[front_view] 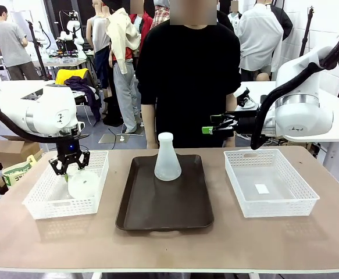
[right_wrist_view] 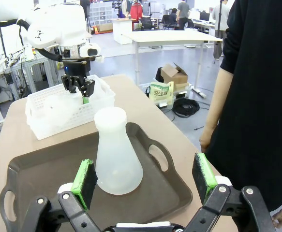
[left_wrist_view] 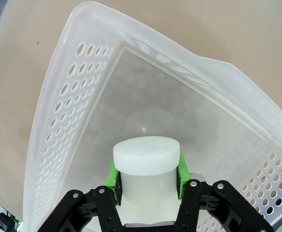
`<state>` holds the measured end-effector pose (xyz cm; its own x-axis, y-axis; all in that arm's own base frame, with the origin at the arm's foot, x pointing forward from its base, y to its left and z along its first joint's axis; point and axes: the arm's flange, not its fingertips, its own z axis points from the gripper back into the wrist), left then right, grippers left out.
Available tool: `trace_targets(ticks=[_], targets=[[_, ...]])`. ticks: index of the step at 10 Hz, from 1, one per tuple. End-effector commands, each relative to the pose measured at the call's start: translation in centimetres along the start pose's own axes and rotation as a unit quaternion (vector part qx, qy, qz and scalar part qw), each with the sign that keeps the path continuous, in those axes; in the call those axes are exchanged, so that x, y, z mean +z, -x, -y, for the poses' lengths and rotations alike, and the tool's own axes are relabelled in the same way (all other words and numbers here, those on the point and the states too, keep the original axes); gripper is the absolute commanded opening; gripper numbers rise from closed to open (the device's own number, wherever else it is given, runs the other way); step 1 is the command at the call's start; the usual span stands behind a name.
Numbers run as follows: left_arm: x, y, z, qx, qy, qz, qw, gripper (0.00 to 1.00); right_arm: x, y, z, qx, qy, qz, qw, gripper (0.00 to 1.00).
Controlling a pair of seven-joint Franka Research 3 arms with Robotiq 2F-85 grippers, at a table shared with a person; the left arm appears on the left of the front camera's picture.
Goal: Prepare the laboratory tools.
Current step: Pick up the Big flask that the person points to.
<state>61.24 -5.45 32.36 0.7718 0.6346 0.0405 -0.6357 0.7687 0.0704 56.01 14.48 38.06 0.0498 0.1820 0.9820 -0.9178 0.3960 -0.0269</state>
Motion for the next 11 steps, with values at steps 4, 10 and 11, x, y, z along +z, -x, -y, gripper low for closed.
trace_targets(ticks=[4, 10, 11], targets=[[0.03, 0.08, 0.01, -0.001, 0.002, 0.002, 1.0, 0.0, 0.03, -0.01, -0.05, -0.004, -0.001, -0.004, 1.0, 1.0], [0.03, 0.08, 0.01, -0.001, 0.002, 0.002, 1.0, 0.0, 0.03, -0.01, -0.05, -0.004, -0.001, -0.004, 1.0, 1.0], [0.03, 0.08, 0.01, -0.001, 0.002, 0.002, 1.0, 0.0, 0.03, -0.01, -0.05, -0.004, -0.001, -0.004, 1.0, 1.0]])
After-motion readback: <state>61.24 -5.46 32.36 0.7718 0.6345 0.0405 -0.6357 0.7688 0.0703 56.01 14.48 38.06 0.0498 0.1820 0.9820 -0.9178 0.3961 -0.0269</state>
